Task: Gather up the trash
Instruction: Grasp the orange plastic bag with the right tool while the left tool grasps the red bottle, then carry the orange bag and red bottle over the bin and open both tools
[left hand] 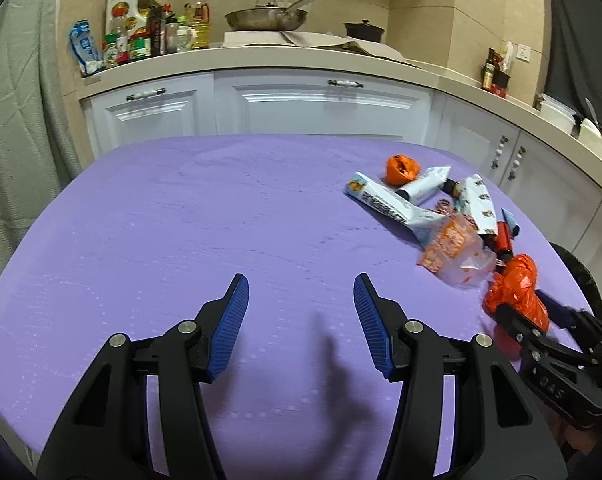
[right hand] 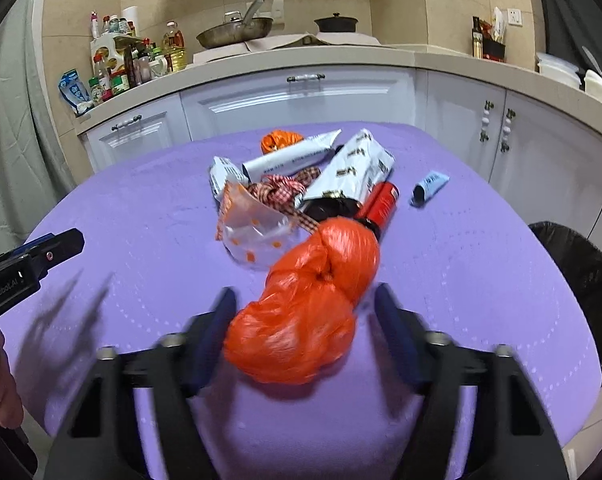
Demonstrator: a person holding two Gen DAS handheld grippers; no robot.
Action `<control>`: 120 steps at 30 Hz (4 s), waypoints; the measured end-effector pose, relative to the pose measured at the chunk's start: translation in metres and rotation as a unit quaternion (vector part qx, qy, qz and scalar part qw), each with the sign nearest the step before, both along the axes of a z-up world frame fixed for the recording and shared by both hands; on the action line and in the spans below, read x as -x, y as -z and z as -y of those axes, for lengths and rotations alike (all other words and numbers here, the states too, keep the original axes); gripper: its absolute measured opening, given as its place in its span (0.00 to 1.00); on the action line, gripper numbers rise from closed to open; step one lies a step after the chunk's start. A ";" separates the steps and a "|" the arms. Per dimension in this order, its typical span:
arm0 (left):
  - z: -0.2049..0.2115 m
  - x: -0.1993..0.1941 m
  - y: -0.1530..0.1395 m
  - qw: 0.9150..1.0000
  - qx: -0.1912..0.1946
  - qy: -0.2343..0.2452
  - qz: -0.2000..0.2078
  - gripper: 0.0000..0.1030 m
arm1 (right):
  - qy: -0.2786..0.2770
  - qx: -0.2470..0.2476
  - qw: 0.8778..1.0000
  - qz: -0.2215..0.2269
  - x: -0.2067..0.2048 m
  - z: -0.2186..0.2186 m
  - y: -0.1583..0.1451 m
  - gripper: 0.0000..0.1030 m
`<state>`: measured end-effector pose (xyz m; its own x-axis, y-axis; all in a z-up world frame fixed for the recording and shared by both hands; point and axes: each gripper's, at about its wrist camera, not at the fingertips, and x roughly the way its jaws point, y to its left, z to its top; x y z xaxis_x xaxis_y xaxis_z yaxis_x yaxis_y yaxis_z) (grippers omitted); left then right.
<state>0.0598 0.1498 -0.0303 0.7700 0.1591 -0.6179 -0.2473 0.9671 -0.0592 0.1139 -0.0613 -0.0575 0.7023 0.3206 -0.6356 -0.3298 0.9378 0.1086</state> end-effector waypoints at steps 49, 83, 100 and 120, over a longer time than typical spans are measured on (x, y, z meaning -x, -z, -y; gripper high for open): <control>0.196 -0.138 0.029 0.984 -0.026 0.152 -0.085 0.28 | 0.084 -0.055 0.995 0.020 -0.025 0.172 -0.009 0.37; 0.248 -0.107 -0.008 0.971 -0.001 0.237 -0.023 0.22 | 0.213 0.003 0.976 0.050 -0.017 0.249 -0.022 0.37; 0.348 -0.131 -0.011 0.947 -0.016 0.321 0.012 0.22 | 0.267 0.017 0.962 0.048 -0.029 0.309 -0.012 0.37; 0.394 -0.167 0.020 0.943 -0.038 0.329 -0.032 0.44 | 0.285 0.004 0.958 0.030 -0.052 0.327 0.016 0.57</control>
